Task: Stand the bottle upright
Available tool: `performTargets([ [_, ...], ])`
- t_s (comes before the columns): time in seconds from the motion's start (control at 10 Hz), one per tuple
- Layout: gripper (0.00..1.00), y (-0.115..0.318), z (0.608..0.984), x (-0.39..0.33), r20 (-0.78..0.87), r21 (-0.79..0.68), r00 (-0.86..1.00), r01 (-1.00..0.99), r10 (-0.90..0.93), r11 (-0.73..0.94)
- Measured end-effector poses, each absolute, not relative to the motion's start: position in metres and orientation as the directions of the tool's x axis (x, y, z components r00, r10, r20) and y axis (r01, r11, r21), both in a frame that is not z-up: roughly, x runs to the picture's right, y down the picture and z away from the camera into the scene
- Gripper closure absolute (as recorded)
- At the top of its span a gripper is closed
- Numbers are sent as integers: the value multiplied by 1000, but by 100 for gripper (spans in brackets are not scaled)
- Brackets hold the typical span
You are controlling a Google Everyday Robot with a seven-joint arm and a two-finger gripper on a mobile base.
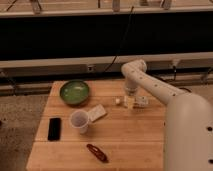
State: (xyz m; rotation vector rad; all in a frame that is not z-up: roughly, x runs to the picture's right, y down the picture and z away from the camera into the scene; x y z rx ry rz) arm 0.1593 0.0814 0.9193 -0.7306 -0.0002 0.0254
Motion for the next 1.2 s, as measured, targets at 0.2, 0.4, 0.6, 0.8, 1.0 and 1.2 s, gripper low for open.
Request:
performTargets([
  [0.2, 20, 81, 926, 161, -22, -671, 999, -34, 26, 741],
  [0.4, 21, 83, 932, 166, -39, -680, 999, -43, 23, 732],
  [0.6, 38, 86, 936, 166, -45, -689, 999, -39, 11, 723],
  [0.8, 58, 87, 938, 168, -45, -695, 999, -33, 2, 719],
  [1.0, 78, 89, 938, 169, -36, -699, 999, -21, -6, 715],
  [1.2, 96, 88, 934, 170, -23, -700, 1000, -13, -4, 714],
])
